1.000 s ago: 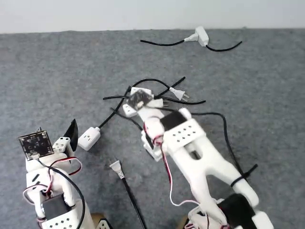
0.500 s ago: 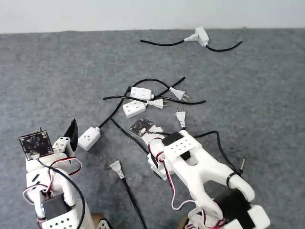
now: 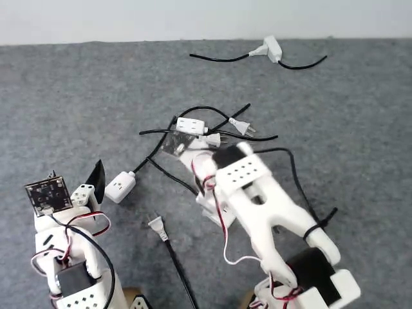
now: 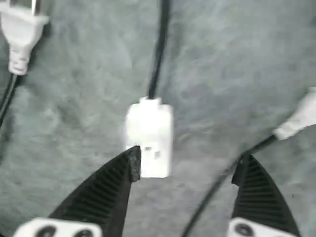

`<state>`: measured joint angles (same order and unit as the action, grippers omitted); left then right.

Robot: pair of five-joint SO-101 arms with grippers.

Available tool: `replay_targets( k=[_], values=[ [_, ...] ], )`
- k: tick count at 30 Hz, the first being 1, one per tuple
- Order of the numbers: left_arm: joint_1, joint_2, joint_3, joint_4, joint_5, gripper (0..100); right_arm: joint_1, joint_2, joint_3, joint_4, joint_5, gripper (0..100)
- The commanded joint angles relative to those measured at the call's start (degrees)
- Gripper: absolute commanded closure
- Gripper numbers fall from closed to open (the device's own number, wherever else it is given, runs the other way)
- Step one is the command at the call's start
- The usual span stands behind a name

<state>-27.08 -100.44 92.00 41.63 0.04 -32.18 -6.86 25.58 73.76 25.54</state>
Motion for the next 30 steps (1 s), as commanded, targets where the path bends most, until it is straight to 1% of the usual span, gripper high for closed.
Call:
replay_targets(
  k=[1, 5, 9, 13, 24, 26, 30],
  values=[
    [0.09, -0.62, -0.04, -1.76, -0.53, 65, 4.26, -0.22, -5.01, -4.09, 8.62, 71.4],
    [0.09, -0.62, -0.04, -1.76, -0.53, 65, 6.46, 1.71, -5.19, -12.26, 16.97, 71.4],
    [0.09, -0.62, -0.04, -1.76, -0.53, 65, 6.99, 7.52, -7.21, -19.12, 24.44, 71.4],
    [0.09, -0.62, -0.13, -1.76, -0.53, 65, 7.25, 15.34, -13.98, -21.58, 25.14, 71.4],
    [0.18, -0.62, -0.31, -1.76, -0.53, 65, 7.16, 38.55, -36.4, -21.05, 25.32, 71.4],
    [0.18, -0.62, -0.4, -1.76, -0.53, 65, 7.16, 40.75, -38.86, -19.3, 25.58, 71.4],
    [0.26, -0.62, -0.4, -1.76, -0.53, 65, 7.08, 42.15, -41.05, -15.52, 29.01, 71.4]
  ],
)
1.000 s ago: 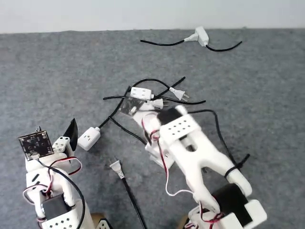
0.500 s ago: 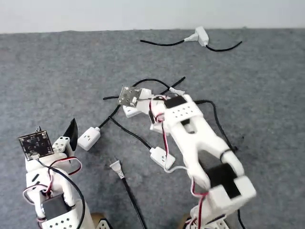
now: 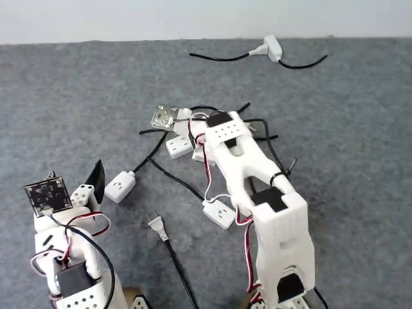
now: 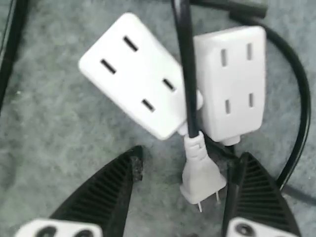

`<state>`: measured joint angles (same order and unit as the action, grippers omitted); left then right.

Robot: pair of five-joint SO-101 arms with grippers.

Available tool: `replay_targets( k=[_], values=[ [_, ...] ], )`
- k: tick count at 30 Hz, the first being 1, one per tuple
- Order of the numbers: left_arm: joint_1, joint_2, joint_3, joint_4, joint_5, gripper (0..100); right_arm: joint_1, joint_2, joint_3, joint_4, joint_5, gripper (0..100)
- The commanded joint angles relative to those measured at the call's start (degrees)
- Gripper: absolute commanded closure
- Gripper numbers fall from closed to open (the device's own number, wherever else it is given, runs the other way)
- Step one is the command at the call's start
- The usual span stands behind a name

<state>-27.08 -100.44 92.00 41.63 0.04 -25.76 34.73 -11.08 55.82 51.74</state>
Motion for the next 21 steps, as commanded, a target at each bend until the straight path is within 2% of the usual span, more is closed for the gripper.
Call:
replay_targets(
  k=[1, 11, 17, 21],
  values=[
    [0.26, -0.62, -0.4, -1.76, -0.53, 65, 0.75, 1.27, -4.48, 2.42, 2.73, 71.4],
    [0.26, -0.62, -0.4, -1.76, -0.53, 65, 2.15, 8.66, -5.98, 1.36, 3.08, 72.3],
    [0.26, -0.62, -0.31, -1.76, -0.53, 65, 2.33, 8.75, -6.68, 1.8, 3.08, 89.9],
    [0.26, -0.62, -0.31, -1.76, -0.53, 65, 2.42, 9.54, -6.51, 2.07, 3.08, 93.3]
  ],
)
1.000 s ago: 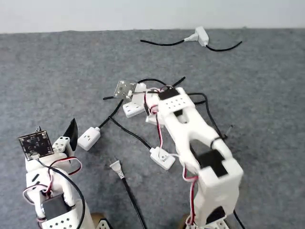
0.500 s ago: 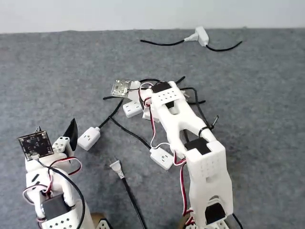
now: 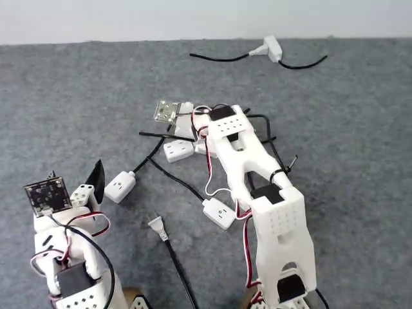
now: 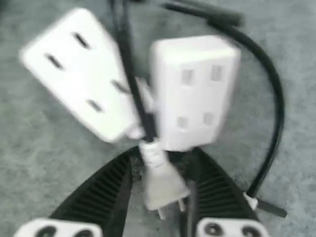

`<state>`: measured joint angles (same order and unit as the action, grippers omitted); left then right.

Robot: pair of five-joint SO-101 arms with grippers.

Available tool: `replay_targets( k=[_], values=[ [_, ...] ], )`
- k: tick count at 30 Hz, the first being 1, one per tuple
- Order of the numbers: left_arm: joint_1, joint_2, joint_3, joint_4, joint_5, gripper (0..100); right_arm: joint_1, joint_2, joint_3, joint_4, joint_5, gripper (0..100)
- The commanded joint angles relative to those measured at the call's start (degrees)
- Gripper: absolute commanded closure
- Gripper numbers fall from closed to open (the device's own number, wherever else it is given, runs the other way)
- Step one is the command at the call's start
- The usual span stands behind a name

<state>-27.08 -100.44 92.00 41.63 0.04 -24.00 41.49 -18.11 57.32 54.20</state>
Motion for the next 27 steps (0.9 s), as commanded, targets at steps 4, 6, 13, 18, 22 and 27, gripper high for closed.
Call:
replay_targets(
  k=[4, 6, 13, 18, 22, 27],
  values=[
    [0.26, -0.62, -0.31, -1.76, -0.53, 65, 0.57, 4.18, 0.18, 0.4, 0.62, 96.2],
    [0.26, -0.62, -0.31, -1.76, -0.53, 65, 0.48, 3.82, 0.18, 0.57, 0.62, 98.8],
    [0.26, -0.62, -0.31, -1.76, -0.53, 65, 0.22, 3.47, 0.35, 0.66, 0.62, 98.8],
    [0.26, -0.62, -0.31, -1.76, -0.53, 65, -0.57, 3.38, 0.18, 2.51, 0.7, 98.8],
    [0.26, -0.62, -0.31, -1.76, -0.53, 65, -0.48, 2.95, -0.97, 3.3, 0.44, 98.9],
    [0.26, -0.62, -0.22, -1.76, -0.53, 65, -1.19, -1.19, -3.52, 8.66, -1.49, 98.9]
  ],
)
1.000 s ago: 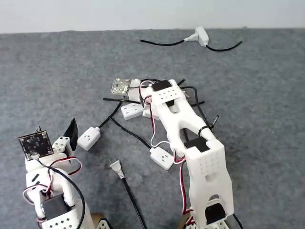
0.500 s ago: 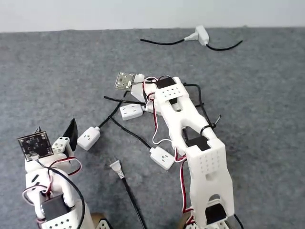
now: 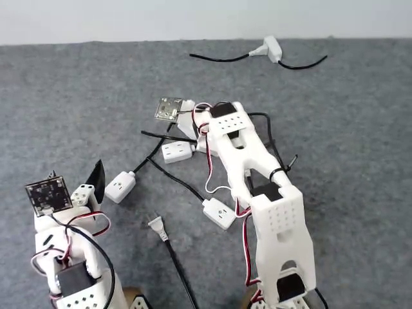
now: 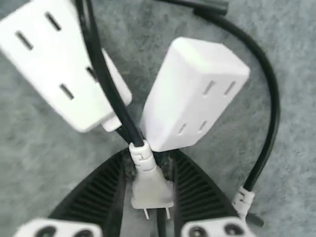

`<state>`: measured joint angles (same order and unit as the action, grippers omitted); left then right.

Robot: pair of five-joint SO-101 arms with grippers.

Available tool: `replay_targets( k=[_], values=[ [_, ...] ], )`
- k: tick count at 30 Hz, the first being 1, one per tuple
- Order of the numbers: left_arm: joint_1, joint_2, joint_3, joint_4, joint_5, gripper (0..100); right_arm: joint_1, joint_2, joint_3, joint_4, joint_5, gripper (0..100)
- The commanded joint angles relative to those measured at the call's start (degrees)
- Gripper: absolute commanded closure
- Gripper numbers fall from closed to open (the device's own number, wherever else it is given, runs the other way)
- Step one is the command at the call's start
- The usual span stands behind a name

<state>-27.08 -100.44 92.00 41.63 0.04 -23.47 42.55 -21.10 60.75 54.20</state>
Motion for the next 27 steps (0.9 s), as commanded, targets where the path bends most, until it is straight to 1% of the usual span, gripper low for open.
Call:
replay_targets(
  k=[1, 5, 9, 18, 21, 27],
  values=[
    [0.26, -0.62, -0.13, -1.76, -0.53, 65, -1.98, -3.12, -0.62, 5.85, -2.11, 98.9],
    [1.41, -0.62, -0.04, -1.76, -0.62, 65, -3.12, -8.13, -0.62, 7.69, -3.52, 98.9],
    [2.64, -0.62, 0.31, -1.76, -1.32, 65, -5.58, -16.04, -0.62, 11.82, -3.78, 98.9],
    [2.73, -0.62, 0.31, -1.76, -1.76, 65, -7.52, -33.19, -0.62, 17.45, -9.32, 98.9],
    [3.52, -0.62, 0.31, -1.67, -1.76, 65, -9.1, -37.49, -0.62, 19.56, -11.08, 98.9],
    [6.86, -0.62, -0.04, -1.41, -1.76, 65, -14.64, -46.46, -0.62, 22.37, -14.59, 98.9]
  ],
)
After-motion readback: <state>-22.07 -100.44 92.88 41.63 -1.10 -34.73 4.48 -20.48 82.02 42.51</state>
